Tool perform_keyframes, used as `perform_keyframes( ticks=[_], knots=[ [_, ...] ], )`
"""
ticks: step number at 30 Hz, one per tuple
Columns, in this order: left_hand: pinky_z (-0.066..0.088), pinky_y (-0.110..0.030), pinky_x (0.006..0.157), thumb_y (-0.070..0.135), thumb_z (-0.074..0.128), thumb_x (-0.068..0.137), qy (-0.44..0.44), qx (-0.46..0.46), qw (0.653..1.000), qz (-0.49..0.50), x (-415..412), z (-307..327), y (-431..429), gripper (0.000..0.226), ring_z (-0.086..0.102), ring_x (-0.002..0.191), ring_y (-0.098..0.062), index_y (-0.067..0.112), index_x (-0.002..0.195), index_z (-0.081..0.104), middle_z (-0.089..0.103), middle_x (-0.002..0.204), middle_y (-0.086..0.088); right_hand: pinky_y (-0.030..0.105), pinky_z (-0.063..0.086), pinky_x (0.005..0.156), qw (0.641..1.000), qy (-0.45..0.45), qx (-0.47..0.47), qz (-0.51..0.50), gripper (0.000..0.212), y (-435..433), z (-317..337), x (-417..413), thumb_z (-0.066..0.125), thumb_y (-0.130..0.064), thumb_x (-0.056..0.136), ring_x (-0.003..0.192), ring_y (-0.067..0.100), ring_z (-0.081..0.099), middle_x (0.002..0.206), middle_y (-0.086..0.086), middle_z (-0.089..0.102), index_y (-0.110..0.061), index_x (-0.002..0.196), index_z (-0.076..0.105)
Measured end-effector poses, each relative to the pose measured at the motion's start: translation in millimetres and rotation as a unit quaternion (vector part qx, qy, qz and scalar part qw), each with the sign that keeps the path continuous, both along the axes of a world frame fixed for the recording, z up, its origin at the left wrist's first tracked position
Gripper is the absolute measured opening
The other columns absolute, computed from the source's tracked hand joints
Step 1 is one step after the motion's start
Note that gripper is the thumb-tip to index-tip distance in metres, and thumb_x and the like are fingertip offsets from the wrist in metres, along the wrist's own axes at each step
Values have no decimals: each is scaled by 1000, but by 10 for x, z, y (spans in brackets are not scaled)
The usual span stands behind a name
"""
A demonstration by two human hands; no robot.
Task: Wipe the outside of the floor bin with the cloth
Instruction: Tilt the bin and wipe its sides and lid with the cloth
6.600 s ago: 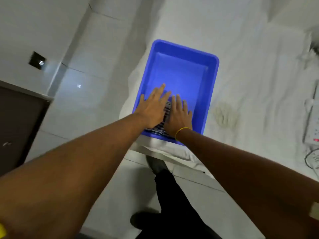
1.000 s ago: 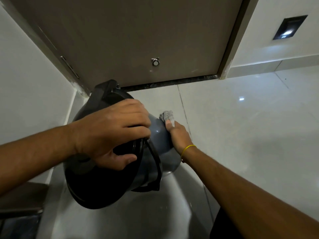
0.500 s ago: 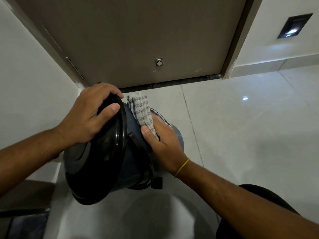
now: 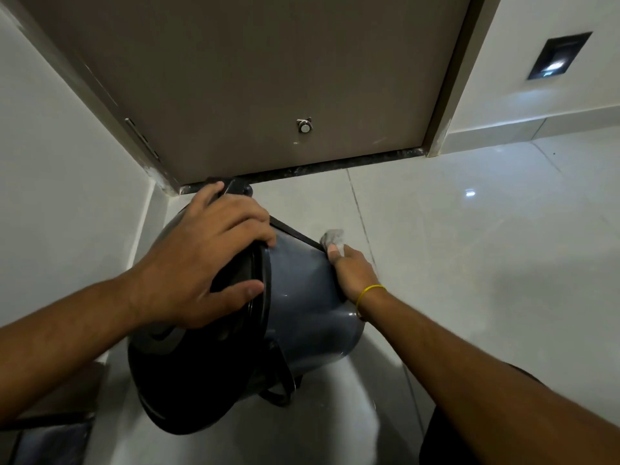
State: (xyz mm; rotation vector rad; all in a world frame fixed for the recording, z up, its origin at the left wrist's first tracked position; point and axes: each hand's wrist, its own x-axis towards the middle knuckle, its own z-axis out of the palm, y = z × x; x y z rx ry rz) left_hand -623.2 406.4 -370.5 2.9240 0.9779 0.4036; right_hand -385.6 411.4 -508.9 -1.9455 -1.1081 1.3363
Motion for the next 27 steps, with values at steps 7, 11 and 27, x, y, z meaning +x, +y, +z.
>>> perform_keyframes(
  ticks=[7, 11, 27],
  knots=[
    [30, -69, 126, 69, 30, 110, -30, -5, 1000, -7, -127, -11, 0, 64, 63, 128, -35, 17, 128, 63, 67, 129, -11, 41, 45, 125, 944, 216, 245, 53, 50, -383, 793, -684, 47, -46, 106, 138, 14, 64, 145, 0, 71, -21, 145, 65],
    [29, -70, 128, 68, 34, 109, -25, -1, 999, -23, -209, -35, -80, 56, 60, 133, -29, 23, 130, 59, 68, 131, -11, 43, 47, 123, 940, 181, 271, 97, 45, -588, 709, -604, 42, -49, 106, 140, 12, 61, 147, -9, 67, -36, 146, 59],
    [22, -69, 131, 72, 42, 103, -5, -1, 995, -98, -176, -6, -141, 62, 50, 147, -34, 25, 138, 62, 53, 152, -15, 0, 45, 95, 953, 116, 268, 85, 39, -696, 868, -483, 44, -49, 107, 112, -25, 61, 112, -39, 72, -36, 135, 68]
  ],
)
